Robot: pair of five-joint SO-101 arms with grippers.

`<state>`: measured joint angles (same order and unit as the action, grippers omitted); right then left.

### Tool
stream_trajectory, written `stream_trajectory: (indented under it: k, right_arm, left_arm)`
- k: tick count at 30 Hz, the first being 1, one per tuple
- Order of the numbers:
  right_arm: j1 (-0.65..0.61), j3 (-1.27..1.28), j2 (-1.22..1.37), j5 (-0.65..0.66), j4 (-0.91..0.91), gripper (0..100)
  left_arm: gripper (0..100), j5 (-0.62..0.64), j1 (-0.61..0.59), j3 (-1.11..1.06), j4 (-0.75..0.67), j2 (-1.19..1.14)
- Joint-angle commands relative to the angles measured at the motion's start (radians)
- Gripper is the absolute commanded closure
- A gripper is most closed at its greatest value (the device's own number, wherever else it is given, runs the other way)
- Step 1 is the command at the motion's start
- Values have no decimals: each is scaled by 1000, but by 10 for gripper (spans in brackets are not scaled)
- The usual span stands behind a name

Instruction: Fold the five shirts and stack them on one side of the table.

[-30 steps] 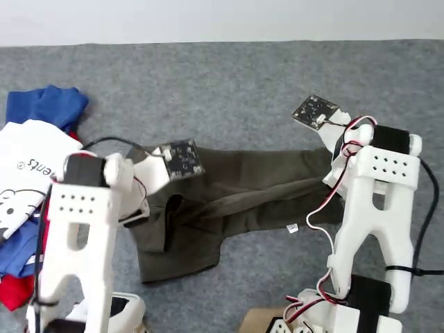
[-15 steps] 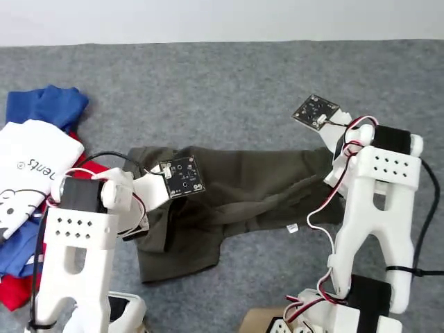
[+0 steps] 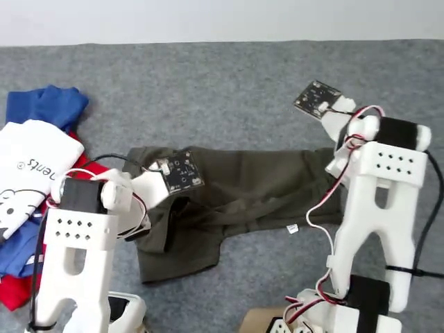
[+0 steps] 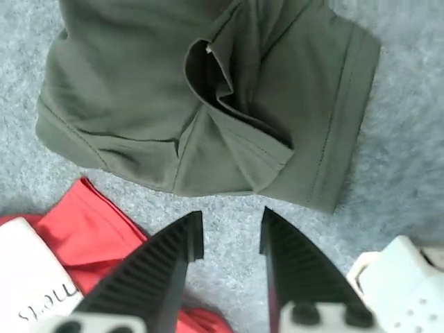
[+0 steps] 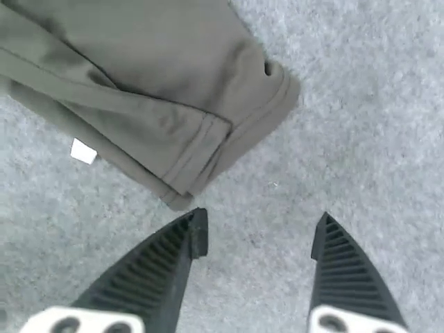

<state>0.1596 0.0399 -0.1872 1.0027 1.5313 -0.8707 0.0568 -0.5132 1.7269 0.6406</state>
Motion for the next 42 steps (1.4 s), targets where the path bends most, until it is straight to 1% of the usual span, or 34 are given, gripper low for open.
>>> stream_trajectory:
  k: [1, 5, 7, 9, 12, 17, 21, 24, 27, 29, 33, 35, 39, 42]
  right_arm:
    - [-48, 2, 4, -127, -30, 814]
    - [-88, 3, 33, -249, -28, 950]
    - [-97, 3, 42, -310, -27, 992]
    - [-91, 3, 41, -354, -27, 983]
    - [-81, -2, 38, -373, 2, 989]
    - [-47, -12, -13, -377, 97, 989]
    - [7, -12, -110, -377, 148, 989]
    - [47, -11, -185, -373, 183, 989]
    - [82, -8, -242, -373, 219, 989]
    - [104, -8, -263, -373, 239, 989]
    - [145, -6, -282, -377, 254, 989]
    - [162, -6, -283, -377, 259, 989]
    - [209, 25, -285, -377, 259, 989]
    - [249, 61, -285, -377, 259, 989]
  left_arm:
    - [912, 101, 3, 70, 25, 41]
    - [986, 244, 11, 107, 18, 71]
    - [996, 290, 11, 84, -12, 72]
    - [995, 307, 11, 25, -46, 72]
    - [995, 307, 34, -82, -110, 72]
    - [969, 313, 63, -205, -288, 71]
    - [949, 408, 63, -263, -434, 69]
    - [949, 423, 64, -294, -502, 69]
    - [949, 439, 69, -302, -503, 69]
    - [934, 439, 69, -298, -476, 69]
    - [831, 440, 69, -297, -443, 69]
    - [810, 440, 69, -300, -443, 66]
    - [804, 436, 71, -278, -451, -46]
    - [804, 436, 77, -197, -431, -178]
